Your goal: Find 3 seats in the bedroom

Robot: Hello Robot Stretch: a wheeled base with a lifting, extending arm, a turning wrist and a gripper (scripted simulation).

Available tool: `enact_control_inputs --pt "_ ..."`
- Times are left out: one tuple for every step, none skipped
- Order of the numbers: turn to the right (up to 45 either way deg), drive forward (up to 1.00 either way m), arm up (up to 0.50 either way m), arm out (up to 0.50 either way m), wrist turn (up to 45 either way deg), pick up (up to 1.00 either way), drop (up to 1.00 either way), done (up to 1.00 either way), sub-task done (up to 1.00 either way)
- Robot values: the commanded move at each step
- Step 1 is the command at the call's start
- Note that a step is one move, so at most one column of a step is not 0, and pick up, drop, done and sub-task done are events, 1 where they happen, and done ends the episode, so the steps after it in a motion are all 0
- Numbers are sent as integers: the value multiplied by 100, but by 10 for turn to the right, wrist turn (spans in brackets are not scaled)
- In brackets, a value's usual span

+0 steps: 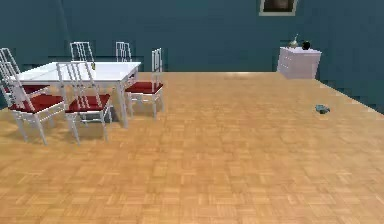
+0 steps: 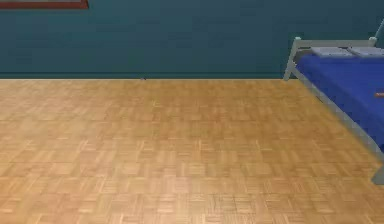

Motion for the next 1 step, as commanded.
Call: enact_control_inputs --pt "-150 0 0 0 0 0 0 0 0"
